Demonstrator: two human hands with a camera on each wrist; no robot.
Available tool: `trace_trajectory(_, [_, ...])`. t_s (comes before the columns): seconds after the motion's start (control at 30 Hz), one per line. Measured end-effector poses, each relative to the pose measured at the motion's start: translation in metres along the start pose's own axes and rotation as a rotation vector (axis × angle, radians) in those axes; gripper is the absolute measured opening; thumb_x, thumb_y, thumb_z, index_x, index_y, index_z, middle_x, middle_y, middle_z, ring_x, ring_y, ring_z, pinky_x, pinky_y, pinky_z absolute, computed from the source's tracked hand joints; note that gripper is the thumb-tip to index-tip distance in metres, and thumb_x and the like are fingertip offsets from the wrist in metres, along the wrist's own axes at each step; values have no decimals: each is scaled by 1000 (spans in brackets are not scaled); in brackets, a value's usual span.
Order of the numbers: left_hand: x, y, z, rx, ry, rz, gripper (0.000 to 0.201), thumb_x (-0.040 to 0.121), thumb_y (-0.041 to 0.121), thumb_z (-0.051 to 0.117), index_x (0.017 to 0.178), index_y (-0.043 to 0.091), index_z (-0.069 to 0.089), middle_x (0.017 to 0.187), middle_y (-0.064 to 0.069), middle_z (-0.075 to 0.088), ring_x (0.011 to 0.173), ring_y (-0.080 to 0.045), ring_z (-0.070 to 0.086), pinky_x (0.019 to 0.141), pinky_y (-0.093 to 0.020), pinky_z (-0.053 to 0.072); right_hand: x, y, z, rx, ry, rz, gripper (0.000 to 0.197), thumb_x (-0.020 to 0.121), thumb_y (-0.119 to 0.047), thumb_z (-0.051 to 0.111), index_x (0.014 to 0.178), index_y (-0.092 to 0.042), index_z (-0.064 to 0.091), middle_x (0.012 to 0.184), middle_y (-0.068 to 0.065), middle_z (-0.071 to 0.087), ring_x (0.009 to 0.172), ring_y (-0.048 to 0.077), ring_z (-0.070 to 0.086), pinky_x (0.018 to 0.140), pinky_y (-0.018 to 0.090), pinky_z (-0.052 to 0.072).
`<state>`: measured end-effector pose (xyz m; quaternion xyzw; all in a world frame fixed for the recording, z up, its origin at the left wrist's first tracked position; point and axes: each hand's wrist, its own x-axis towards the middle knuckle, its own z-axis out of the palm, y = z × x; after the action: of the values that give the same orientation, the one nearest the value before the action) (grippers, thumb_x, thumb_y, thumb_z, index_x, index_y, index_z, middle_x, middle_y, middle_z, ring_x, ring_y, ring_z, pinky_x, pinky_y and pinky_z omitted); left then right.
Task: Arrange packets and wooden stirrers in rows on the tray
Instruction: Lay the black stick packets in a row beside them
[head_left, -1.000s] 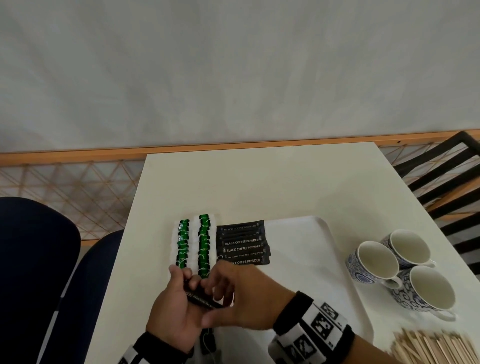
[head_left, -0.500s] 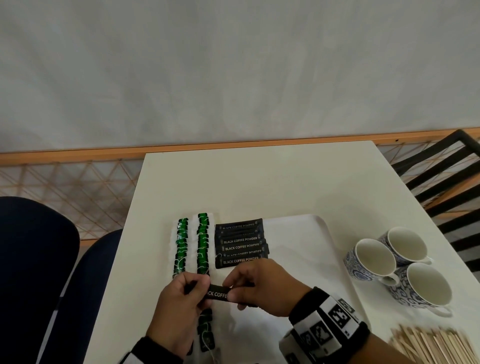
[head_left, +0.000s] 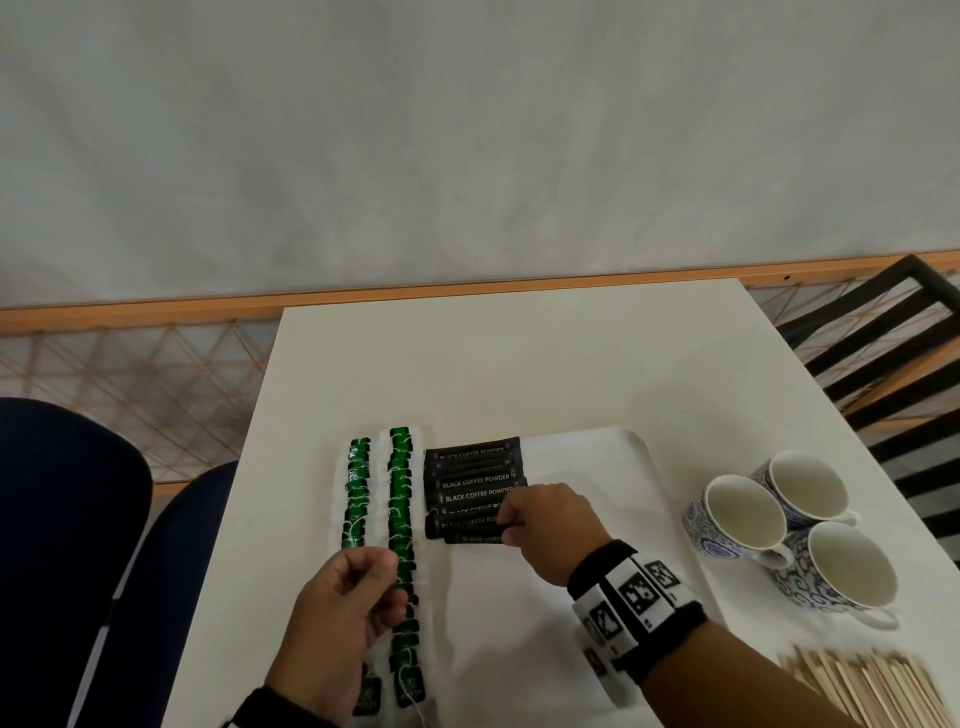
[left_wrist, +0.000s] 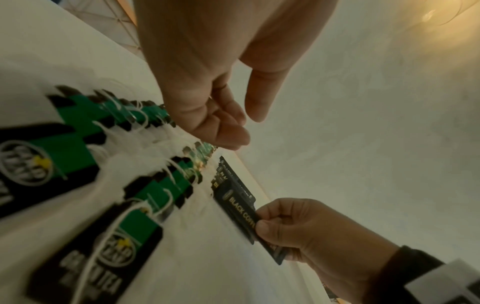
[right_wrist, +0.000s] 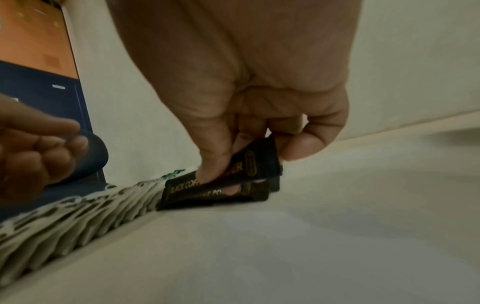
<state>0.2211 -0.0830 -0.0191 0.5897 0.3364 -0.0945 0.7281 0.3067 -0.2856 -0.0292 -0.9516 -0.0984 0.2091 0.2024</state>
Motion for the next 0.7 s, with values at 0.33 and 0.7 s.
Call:
trace_trajectory(0.33, [-1,-1,-7,-14,22,-20,4,90,4,59,91,2,62,76,-12,59,67,-22,55,60,-32,48,12,-4,22,-132,108,-95,15,93,-29,57,106,-30,63,108,-6,58,103,19,48,86,35,33])
trace_trajectory(0.7, [-5,2,-9,-24,54,-22,3,91,4,58,89,3,61,70,-9,56,66,-22,53,61,-32,45,8,-1,33,-192,250,-180,9,87,-23,61,94,-26,63,94,-4,60,91,23,53,76,37,35])
